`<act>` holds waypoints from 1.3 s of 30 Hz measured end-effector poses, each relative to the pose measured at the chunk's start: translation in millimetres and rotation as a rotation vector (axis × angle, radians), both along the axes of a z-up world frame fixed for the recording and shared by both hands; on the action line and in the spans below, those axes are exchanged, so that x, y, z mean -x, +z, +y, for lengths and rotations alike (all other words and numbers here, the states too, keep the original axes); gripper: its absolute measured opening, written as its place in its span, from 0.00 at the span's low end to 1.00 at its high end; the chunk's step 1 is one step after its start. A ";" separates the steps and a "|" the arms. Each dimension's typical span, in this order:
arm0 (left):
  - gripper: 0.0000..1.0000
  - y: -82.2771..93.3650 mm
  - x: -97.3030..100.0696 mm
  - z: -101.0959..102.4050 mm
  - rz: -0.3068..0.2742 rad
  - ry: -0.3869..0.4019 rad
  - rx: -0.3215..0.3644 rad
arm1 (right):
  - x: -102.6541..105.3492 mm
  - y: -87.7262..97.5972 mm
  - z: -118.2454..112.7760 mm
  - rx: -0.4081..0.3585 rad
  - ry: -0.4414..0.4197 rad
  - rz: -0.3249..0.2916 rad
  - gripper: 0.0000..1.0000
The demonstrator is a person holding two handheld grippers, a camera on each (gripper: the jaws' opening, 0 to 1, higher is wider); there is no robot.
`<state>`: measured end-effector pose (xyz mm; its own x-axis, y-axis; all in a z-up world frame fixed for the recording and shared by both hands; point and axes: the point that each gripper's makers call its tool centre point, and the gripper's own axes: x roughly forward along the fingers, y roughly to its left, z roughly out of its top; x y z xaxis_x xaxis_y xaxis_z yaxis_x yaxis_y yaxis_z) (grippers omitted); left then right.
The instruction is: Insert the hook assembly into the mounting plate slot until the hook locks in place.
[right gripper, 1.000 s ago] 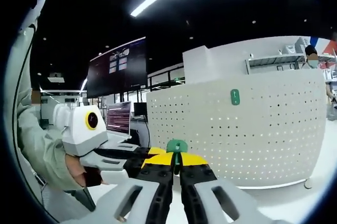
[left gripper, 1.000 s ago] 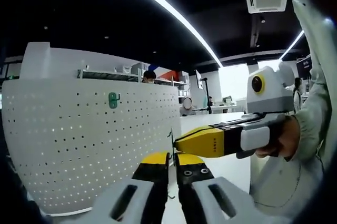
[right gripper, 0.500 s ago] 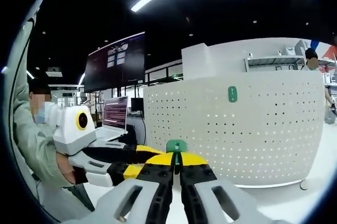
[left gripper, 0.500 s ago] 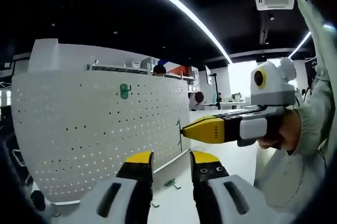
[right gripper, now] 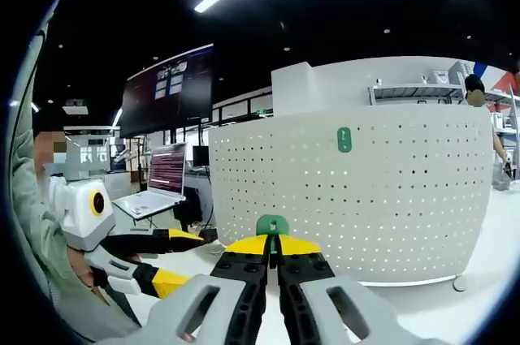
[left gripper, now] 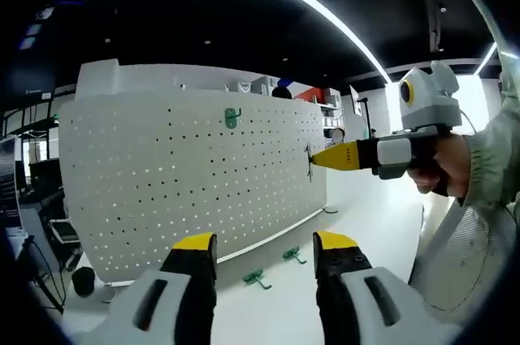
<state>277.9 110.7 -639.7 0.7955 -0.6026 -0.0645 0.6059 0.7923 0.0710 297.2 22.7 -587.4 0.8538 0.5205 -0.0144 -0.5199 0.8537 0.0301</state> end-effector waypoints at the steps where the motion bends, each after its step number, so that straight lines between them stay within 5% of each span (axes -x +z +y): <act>1: 0.50 -0.8 0.1 -0.2 -0.001 -0.001 -0.002 | -2.9 0.5 -3.9 0.001 -0.013 0.000 0.01; 18: 0.55 3.7 2.0 -3.3 -0.037 -0.034 0.003 | -34.0 17.2 -41.6 0.040 -0.146 -0.025 0.01; 39: 0.57 7.1 6.9 -9.1 -0.059 -0.074 0.004 | -89.5 64.4 -59.9 0.031 -0.224 -0.088 0.01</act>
